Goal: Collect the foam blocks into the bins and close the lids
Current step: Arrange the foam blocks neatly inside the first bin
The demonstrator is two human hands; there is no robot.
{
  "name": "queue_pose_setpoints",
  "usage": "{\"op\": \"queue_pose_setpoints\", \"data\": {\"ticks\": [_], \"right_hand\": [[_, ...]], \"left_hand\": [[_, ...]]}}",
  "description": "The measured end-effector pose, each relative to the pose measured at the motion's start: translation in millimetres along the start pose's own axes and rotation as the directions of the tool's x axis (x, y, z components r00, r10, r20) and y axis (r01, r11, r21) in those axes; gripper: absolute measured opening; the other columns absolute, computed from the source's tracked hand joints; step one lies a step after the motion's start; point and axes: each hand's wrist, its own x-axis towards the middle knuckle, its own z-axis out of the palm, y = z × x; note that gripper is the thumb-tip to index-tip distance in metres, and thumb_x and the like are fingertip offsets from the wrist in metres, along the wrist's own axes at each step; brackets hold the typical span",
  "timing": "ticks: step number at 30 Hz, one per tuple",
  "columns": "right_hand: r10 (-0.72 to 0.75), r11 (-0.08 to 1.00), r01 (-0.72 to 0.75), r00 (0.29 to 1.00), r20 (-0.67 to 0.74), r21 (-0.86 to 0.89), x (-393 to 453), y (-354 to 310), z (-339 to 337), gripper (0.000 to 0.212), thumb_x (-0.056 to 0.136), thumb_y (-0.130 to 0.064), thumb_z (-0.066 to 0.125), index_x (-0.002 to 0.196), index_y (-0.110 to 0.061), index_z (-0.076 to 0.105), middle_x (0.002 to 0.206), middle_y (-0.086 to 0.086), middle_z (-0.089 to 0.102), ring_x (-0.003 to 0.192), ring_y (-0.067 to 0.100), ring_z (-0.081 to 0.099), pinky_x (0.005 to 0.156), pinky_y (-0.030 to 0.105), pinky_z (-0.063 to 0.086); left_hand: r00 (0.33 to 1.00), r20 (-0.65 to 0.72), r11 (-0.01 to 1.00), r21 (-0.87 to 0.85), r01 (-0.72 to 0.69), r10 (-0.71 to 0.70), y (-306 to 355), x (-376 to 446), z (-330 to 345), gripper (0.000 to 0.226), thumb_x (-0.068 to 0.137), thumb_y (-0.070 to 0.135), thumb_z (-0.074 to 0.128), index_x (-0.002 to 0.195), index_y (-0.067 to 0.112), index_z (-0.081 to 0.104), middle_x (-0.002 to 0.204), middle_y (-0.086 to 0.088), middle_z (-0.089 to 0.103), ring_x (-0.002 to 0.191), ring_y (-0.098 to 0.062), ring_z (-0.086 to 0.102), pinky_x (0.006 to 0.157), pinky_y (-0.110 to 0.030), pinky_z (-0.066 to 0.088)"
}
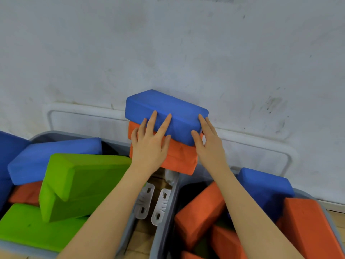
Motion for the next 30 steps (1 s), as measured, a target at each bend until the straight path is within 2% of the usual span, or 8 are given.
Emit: {"op": "queue_pose_setpoints", "data": {"ticks": [4, 11, 16, 19, 21, 25, 28, 30], "right_hand": [[-0.034, 0.995, 0.032, 0.999, -0.013, -0.090, -17, -5, -9, 0.053, 0.097, -0.033, 0.047, 0.146, -0.034, 0.028, 0.149, 0.001, 0.032, 0.131, 0.019, 0.039, 0.104, 0.042, 0.038], [-0.120, 0.982, 0.118, 0.993, -0.005, -0.149, -92, 4, -42, 0.039, 0.094, -0.024, 0.055, 0.132, -0.020, 0.053, 0.122, 0.005, 0.053, 0.112, 0.020, 0.053, 0.096, 0.028, 0.040], [0.001, 0.954, 0.026, 0.996, 0.091, -0.299, -160, 31, -61, 0.051, 0.084, -0.053, 0.046, 0.126, -0.025, 0.059, 0.119, -0.001, 0.057, 0.109, 0.024, 0.055, 0.093, 0.050, 0.044], [0.117, 0.882, -0.033, 0.982, 0.149, -0.471, -198, 51, -74, 0.068, 0.074, -0.070, 0.038, 0.129, -0.032, 0.054, 0.125, -0.005, 0.053, 0.111, 0.025, 0.053, 0.097, 0.043, 0.038], [0.226, 0.754, -0.018, 0.946, 0.233, -0.656, -215, 66, -81, 0.079, 0.069, -0.077, 0.042, 0.137, -0.037, 0.043, 0.134, -0.007, 0.046, 0.118, 0.024, 0.047, 0.100, 0.040, 0.029], [0.349, 0.634, 0.051, 0.872, 0.344, -0.772, -233, 96, -80, 0.093, 0.067, -0.066, 0.065, 0.145, -0.039, 0.021, 0.145, -0.009, 0.032, 0.129, 0.024, 0.034, 0.108, 0.042, 0.019], [0.257, 0.638, 0.095, 0.909, 0.328, -0.764, -232, 108, -75, 0.088, 0.066, -0.056, 0.068, 0.144, -0.033, 0.031, 0.137, -0.003, 0.044, 0.120, 0.028, 0.044, 0.099, 0.044, 0.030], [0.125, 0.674, 0.074, 0.969, 0.212, -0.735, -230, 117, -71, 0.083, 0.062, -0.054, 0.065, 0.137, -0.026, 0.046, 0.123, 0.003, 0.056, 0.106, 0.033, 0.055, 0.088, 0.046, 0.040]], "left_hand": [[0.998, 0.052, 0.997, -0.062, 0.042, -0.039, 8, -14, -14, 0.057, 0.089, 0.042, 0.034, 0.144, 0.030, 0.033, 0.152, -0.010, 0.027, 0.136, -0.036, 0.028, 0.104, -0.052, 0.027], [0.995, 0.075, 0.974, -0.220, -0.051, 0.069, 26, -81, -36, 0.056, 0.085, 0.043, 0.033, 0.136, 0.022, 0.047, 0.144, -0.010, 0.041, 0.129, -0.035, 0.034, 0.100, -0.052, 0.027], [0.956, 0.227, 0.945, -0.308, -0.112, 0.187, 42, -139, -21, 0.057, 0.084, 0.047, 0.031, 0.130, 0.022, 0.054, 0.140, -0.006, 0.046, 0.126, -0.031, 0.038, 0.098, -0.049, 0.027], [0.917, 0.329, 0.944, -0.307, -0.123, 0.226, 52, -167, -5, 0.054, 0.088, 0.047, 0.033, 0.134, 0.025, 0.049, 0.144, -0.004, 0.041, 0.131, -0.029, 0.033, 0.101, -0.047, 0.023], [0.880, 0.421, 0.951, -0.291, -0.101, 0.222, 56, -181, 9, 0.046, 0.095, 0.042, 0.040, 0.140, 0.029, 0.040, 0.150, 0.000, 0.030, 0.135, -0.026, 0.023, 0.105, -0.043, 0.015], [0.792, 0.562, 0.962, -0.249, -0.114, 0.239, 58, -195, 41, 0.050, 0.097, 0.039, 0.041, 0.144, 0.032, 0.028, 0.154, -0.002, 0.019, 0.139, -0.026, 0.016, 0.110, -0.043, 0.011], [0.747, 0.629, 0.972, -0.213, -0.100, 0.215, 59, -198, 63, 0.054, 0.097, 0.040, 0.041, 0.147, 0.033, 0.022, 0.155, -0.007, 0.015, 0.140, -0.030, 0.015, 0.111, -0.045, 0.012], [0.734, 0.651, 0.979, -0.179, -0.100, 0.194, 59, -196, 75, 0.056, 0.097, 0.039, 0.041, 0.148, 0.031, 0.019, 0.156, -0.011, 0.011, 0.141, -0.032, 0.013, 0.111, -0.047, 0.012]]}}
